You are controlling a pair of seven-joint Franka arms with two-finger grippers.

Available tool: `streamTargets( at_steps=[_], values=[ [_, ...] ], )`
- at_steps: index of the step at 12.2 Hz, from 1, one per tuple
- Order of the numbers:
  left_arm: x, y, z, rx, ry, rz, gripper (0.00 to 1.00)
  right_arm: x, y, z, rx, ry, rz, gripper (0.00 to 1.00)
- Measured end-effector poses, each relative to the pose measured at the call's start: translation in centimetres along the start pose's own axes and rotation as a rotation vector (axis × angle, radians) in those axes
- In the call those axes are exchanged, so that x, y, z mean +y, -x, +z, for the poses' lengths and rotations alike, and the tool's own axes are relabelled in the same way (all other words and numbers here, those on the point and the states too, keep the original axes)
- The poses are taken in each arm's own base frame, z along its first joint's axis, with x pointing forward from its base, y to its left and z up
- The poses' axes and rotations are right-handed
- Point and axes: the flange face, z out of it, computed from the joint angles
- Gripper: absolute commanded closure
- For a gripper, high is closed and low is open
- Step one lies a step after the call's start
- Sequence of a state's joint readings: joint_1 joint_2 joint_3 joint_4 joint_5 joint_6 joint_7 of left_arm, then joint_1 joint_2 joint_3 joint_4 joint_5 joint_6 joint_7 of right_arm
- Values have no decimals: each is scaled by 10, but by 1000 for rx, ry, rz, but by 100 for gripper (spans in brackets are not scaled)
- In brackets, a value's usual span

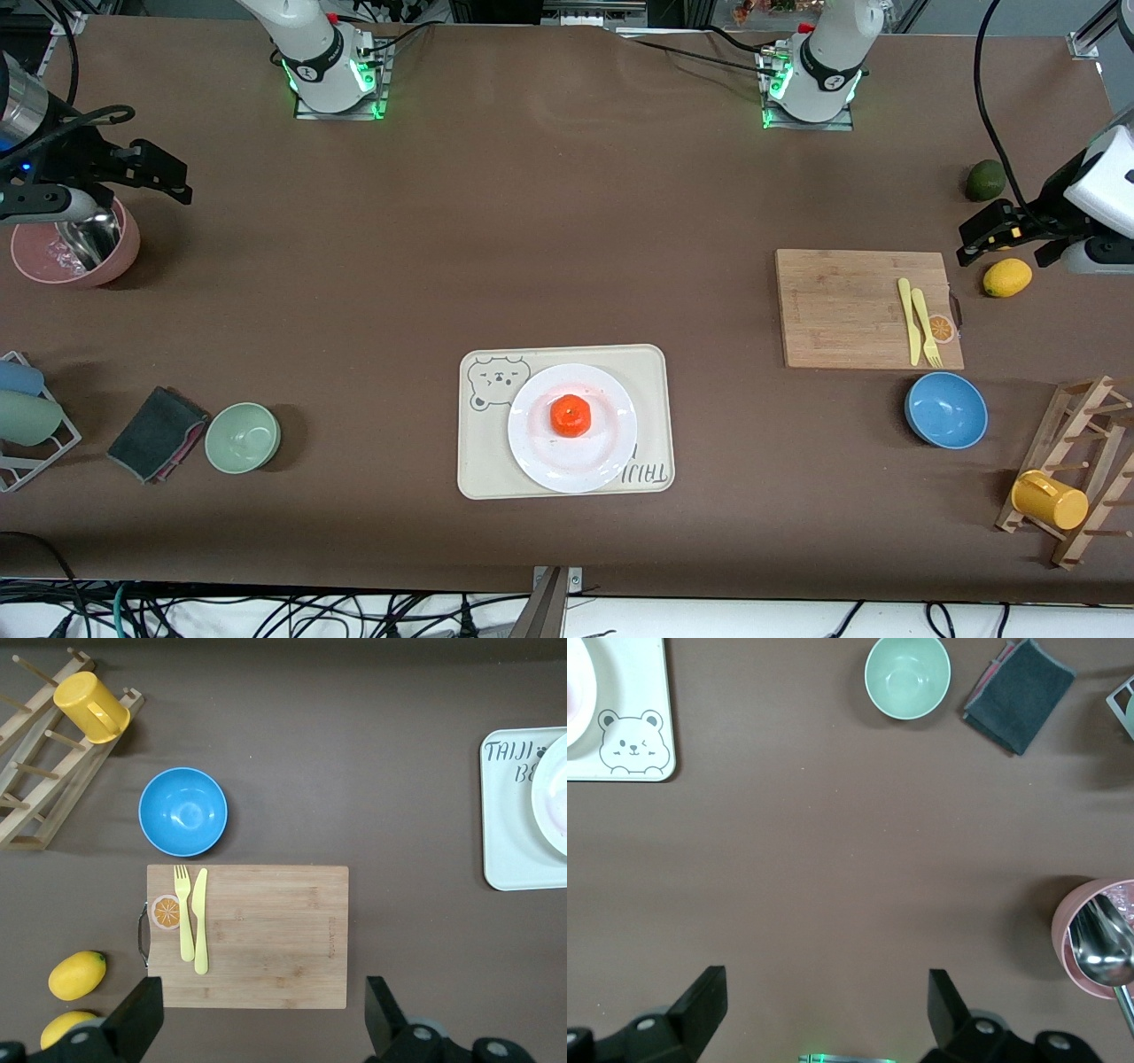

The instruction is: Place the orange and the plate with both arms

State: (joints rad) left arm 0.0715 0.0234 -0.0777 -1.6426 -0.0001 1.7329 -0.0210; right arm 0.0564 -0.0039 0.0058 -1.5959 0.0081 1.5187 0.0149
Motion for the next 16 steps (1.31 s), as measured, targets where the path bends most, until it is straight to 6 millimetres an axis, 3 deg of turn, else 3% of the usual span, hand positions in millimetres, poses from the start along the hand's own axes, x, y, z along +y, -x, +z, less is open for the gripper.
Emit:
streamTargets(
  at_steps=[16],
  values=[
    [0, 0, 0, 0, 0, 1, 0, 7, -7, 3, -2, -1, 12, 0]
  ],
)
